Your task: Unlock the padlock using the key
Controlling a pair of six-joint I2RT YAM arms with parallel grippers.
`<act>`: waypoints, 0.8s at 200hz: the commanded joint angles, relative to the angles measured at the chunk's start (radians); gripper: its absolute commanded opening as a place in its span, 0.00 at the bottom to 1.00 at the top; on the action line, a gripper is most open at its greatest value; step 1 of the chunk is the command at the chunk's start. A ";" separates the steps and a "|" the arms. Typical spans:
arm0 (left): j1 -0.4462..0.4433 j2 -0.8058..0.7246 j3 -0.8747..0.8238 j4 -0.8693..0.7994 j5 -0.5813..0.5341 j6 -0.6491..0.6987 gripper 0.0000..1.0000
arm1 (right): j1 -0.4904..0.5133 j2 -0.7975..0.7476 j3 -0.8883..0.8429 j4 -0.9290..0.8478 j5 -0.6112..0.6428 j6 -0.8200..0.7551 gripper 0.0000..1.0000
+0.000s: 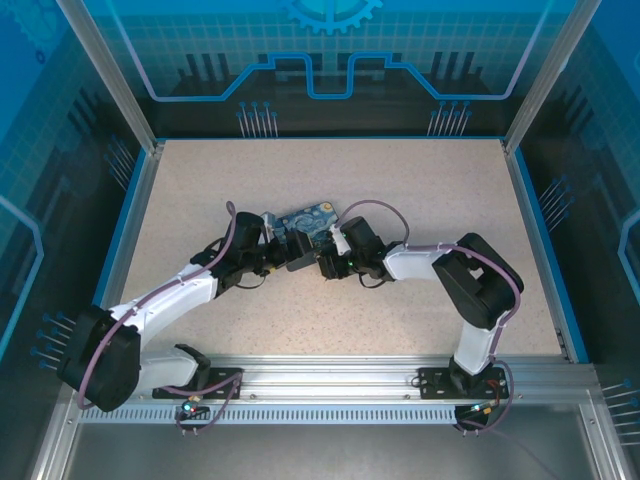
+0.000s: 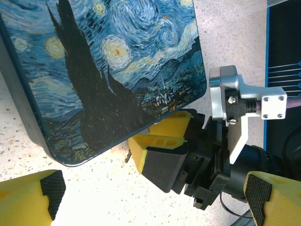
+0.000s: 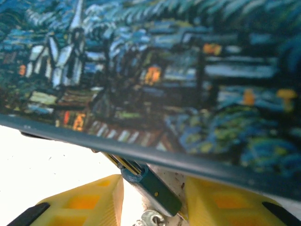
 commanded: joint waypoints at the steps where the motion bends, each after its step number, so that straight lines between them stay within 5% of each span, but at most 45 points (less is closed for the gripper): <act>1: 0.014 -0.012 -0.018 0.019 0.026 -0.018 0.99 | 0.013 0.014 0.013 -0.010 -0.002 -0.008 0.32; 60: 0.021 -0.012 -0.020 0.027 0.032 -0.020 0.99 | 0.013 0.008 -0.002 -0.014 0.003 -0.003 0.17; 100: 0.022 -0.015 -0.018 0.026 0.036 -0.020 0.99 | 0.013 -0.012 -0.007 -0.004 -0.005 0.013 0.35; 160: 0.024 -0.022 -0.020 0.023 0.038 -0.018 0.99 | -0.007 -0.061 -0.081 0.052 -0.036 0.054 0.39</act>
